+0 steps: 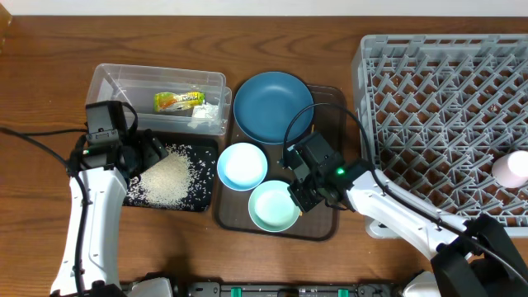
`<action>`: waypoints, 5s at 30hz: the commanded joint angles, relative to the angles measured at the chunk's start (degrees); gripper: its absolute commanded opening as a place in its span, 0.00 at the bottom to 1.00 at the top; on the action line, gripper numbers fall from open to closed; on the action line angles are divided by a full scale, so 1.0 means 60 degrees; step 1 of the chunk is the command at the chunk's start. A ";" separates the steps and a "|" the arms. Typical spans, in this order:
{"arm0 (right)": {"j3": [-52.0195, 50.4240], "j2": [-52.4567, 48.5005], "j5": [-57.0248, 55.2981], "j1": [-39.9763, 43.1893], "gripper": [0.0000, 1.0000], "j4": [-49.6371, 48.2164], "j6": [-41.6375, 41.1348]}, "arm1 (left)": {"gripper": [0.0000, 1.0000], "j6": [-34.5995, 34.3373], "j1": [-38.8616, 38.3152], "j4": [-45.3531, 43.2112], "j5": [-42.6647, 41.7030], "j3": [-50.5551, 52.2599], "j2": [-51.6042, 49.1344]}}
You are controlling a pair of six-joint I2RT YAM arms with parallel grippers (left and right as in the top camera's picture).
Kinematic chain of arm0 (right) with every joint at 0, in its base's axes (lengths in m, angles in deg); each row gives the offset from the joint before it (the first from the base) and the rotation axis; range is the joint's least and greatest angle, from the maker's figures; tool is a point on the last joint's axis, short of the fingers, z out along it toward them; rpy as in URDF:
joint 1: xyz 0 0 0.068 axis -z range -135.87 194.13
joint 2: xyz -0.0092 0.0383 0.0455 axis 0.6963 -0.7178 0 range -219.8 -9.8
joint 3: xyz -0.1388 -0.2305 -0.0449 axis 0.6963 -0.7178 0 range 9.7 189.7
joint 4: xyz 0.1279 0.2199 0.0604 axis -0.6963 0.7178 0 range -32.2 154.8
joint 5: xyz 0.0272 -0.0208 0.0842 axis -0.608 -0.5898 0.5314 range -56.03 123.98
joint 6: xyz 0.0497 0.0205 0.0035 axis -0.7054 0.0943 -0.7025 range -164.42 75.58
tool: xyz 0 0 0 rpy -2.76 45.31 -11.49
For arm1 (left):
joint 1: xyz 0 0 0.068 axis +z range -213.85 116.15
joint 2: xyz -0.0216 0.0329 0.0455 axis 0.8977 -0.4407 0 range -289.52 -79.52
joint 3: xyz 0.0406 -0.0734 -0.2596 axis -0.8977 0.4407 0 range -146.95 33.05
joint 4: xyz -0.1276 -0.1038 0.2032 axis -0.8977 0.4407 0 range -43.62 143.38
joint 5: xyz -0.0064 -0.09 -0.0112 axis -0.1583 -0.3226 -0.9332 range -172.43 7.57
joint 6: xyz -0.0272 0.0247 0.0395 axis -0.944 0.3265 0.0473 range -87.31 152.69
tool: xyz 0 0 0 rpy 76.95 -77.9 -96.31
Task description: Sort waste into correct bins and load items into the dishwasher rack
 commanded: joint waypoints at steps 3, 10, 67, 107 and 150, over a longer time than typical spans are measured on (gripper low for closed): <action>-0.0069 -0.0149 0.0182 -0.0106 0.08 0.0073 -0.0113 | 0.90 -0.0015 0.0033 0.0022 0.0117 -0.0098 0.0047; -0.0069 -0.0200 0.0175 -0.0149 0.06 0.0022 -0.0109 | 0.90 -0.0015 0.0033 0.0022 0.0117 -0.0098 0.0047; 0.6153 -0.0488 -0.7584 0.9748 0.01 -0.2980 0.3151 | 0.91 -0.0018 0.0033 0.0022 0.0117 -0.0098 0.0047; 0.7129 -0.5074 -1.1038 0.9901 0.01 -0.2787 0.3894 | 0.91 -0.0015 0.0033 0.0022 0.0117 -0.0098 0.0047; 0.7122 -0.1053 0.1020 0.6513 0.64 0.2623 0.0780 | 0.91 -0.0015 0.0033 0.0025 0.0117 -0.0098 0.0047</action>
